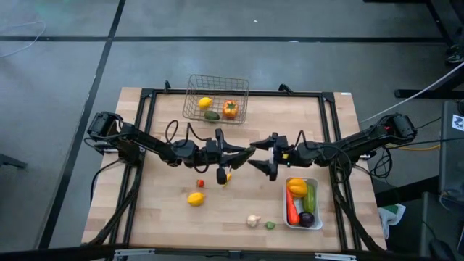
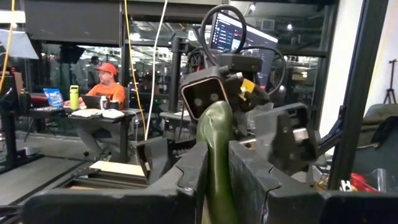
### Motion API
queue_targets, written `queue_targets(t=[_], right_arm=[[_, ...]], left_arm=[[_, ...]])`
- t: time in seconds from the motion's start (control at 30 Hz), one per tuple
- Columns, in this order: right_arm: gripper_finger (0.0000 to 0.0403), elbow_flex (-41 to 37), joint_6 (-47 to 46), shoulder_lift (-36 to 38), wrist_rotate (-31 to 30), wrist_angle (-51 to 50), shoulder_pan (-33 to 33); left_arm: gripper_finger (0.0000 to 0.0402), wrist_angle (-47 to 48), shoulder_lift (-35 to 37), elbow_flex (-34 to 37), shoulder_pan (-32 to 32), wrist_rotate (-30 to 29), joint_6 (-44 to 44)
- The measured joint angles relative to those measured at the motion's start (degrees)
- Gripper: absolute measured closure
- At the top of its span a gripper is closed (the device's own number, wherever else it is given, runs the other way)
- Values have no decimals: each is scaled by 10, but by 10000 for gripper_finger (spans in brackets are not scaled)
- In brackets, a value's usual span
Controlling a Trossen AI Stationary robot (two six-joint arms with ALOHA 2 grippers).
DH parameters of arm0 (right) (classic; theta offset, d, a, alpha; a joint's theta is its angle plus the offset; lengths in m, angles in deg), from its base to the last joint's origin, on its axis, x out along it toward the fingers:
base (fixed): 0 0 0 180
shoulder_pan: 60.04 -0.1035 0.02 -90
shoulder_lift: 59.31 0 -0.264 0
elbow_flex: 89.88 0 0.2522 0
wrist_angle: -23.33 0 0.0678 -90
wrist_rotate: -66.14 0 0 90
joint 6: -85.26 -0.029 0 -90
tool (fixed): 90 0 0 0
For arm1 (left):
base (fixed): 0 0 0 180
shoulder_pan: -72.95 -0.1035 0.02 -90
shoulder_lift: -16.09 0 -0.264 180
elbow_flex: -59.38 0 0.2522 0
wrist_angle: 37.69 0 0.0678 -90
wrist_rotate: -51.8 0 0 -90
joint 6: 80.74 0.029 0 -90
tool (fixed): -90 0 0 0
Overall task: Sort produce into baskets
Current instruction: Put the cucumber into the white bin
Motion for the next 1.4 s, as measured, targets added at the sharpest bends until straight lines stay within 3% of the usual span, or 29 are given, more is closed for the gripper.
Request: queue_targets(t=[0.33,0.73,1.4], right_arm=[[34,0,-3,0,11,2,0],[40,0,-4,-12,28,22,0],[262,0,-5,-12,28,38,0]], left_arm=[[344,-51,-11,-1,-3,0,-6],[344,-60,-69,-68,-8,0,18],[344,-31,-69,-69,-17,0,-9]])
